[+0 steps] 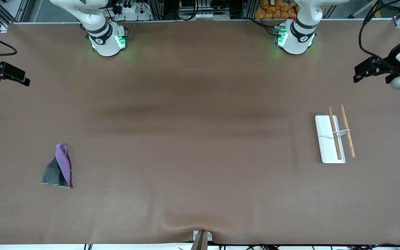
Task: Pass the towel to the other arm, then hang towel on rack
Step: 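Reach the right gripper down to the grey towel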
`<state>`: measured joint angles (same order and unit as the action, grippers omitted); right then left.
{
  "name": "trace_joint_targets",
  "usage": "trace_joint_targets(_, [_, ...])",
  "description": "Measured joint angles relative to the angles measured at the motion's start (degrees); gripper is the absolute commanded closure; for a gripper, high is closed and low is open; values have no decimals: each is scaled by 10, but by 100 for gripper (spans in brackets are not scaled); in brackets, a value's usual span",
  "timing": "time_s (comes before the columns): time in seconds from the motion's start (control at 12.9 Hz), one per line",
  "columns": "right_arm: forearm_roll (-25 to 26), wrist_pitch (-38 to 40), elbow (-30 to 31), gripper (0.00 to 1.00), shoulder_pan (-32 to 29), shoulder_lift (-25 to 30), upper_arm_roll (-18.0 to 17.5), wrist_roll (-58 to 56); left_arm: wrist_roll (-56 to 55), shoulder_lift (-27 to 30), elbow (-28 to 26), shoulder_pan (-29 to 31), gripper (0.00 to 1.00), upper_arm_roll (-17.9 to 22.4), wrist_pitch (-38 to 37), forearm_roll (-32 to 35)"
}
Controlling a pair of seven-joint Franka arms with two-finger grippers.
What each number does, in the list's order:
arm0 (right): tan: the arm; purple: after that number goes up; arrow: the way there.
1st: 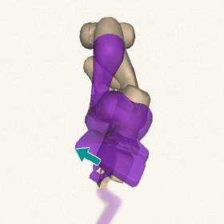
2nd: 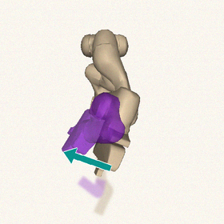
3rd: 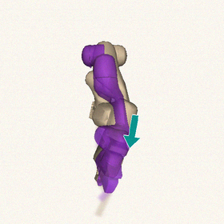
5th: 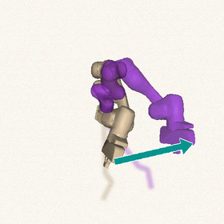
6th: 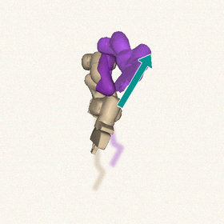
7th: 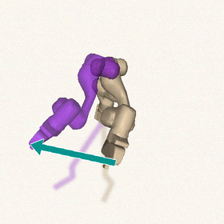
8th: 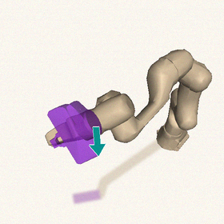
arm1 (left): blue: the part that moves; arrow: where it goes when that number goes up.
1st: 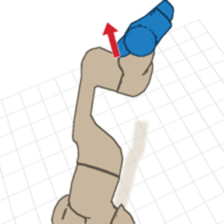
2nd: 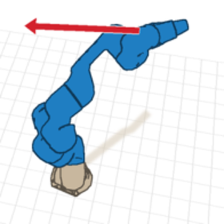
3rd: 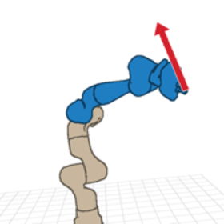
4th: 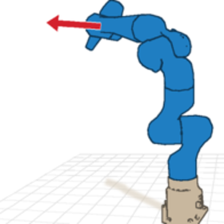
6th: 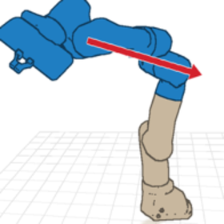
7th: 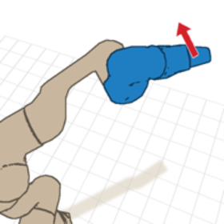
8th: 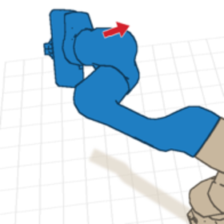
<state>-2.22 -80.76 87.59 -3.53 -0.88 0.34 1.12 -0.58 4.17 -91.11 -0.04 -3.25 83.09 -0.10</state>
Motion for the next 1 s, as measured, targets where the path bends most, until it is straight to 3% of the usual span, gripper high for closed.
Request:
trace_joint_targets(0.23, [1,-35,6,0,-7,-56,3,1,-2,23,0,0,0,0,-9,0])
trace_joint_targets(0.62, [2,-128,-27,0,-37,-217,5,-33,-4,9,-5,1,0,1,-4,0])
trace_joint_targets(1.0, [13,-337,-63,0,-74,-342,8,-155,-4,-29,-8,1,0,1,31,0])
